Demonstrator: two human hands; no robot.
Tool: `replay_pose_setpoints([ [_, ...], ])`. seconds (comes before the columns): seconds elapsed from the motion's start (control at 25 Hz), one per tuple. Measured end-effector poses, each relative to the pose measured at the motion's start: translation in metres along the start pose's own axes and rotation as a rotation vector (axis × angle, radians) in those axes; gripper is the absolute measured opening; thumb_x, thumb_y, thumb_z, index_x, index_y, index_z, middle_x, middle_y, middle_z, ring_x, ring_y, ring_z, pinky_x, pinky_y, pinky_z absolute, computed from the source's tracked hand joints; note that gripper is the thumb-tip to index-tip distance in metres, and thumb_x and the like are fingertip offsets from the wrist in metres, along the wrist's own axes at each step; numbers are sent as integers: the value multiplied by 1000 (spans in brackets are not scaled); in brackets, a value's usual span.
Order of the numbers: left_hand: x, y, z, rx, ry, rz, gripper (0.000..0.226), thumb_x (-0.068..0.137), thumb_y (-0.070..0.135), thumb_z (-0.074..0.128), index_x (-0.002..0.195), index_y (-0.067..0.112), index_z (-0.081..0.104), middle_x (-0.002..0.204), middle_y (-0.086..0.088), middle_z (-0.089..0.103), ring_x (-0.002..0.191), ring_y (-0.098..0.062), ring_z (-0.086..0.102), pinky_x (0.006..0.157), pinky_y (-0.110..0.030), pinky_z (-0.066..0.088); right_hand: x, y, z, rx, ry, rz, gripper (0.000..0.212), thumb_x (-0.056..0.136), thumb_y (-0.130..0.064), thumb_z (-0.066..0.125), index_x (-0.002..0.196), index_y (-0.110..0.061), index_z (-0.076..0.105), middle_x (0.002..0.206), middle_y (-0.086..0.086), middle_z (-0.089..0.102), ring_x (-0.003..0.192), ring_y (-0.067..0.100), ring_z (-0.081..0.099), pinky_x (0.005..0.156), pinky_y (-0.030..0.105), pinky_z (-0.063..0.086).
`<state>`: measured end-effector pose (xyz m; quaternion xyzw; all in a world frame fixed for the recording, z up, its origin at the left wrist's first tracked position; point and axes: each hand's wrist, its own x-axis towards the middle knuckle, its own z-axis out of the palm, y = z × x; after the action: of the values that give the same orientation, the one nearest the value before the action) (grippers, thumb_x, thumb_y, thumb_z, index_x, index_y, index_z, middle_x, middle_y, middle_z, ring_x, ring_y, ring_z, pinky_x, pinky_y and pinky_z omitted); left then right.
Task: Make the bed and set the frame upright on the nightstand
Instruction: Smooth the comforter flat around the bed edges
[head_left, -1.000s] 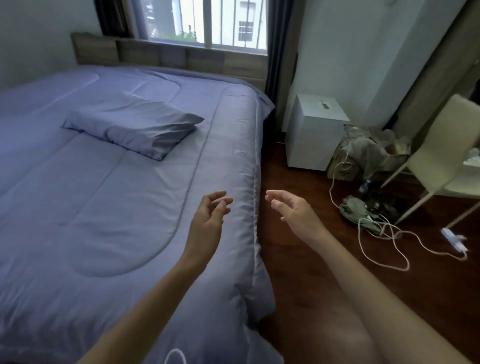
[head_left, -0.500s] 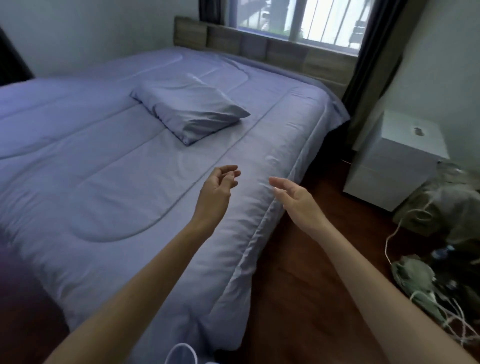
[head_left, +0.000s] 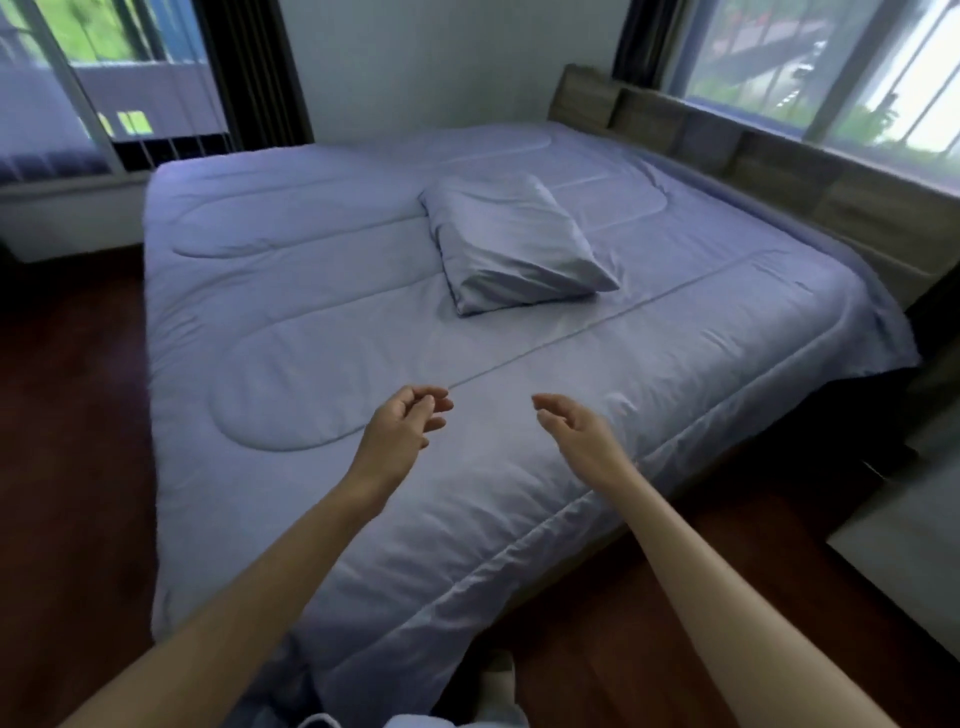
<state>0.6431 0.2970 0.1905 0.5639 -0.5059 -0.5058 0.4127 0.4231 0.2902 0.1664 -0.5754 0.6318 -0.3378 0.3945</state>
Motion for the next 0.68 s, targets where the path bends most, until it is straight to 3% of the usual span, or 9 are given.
replay_pose_setpoints([
  [0.2,66,-1,21,-7,61,-63,25,100,15,39,97,23,63,104,6,69,98,-15,65,86,-31,46,87,8,-31,-201,-168,-33,34,97,-25,50,129,-20,57,121,-2,63,107,10,58,88,22,41],
  [0.4,139,5,54,116,98,-77,21,98,12,43,100,18,63,106,1,69,95,-16,64,76,-22,45,182,10,-83,-235,-142,-95,31,96,-24,51,126,-20,59,114,-6,62,109,12,59,90,25,42],
  [0.52,198,-1,83,289,144,-36,19,95,14,47,108,16,62,112,1,67,98,-16,62,83,-23,44,225,30,-93,-191,-141,-22,32,98,-23,48,127,-17,58,116,-3,61,110,13,57,88,23,38],
  [0.68,286,-40,127,510,293,-90,33,96,20,43,126,15,52,133,-2,56,118,-20,55,95,-31,44,280,79,-75,-126,-133,38,32,98,-20,47,129,-17,55,126,2,60,116,16,56,89,22,37],
])
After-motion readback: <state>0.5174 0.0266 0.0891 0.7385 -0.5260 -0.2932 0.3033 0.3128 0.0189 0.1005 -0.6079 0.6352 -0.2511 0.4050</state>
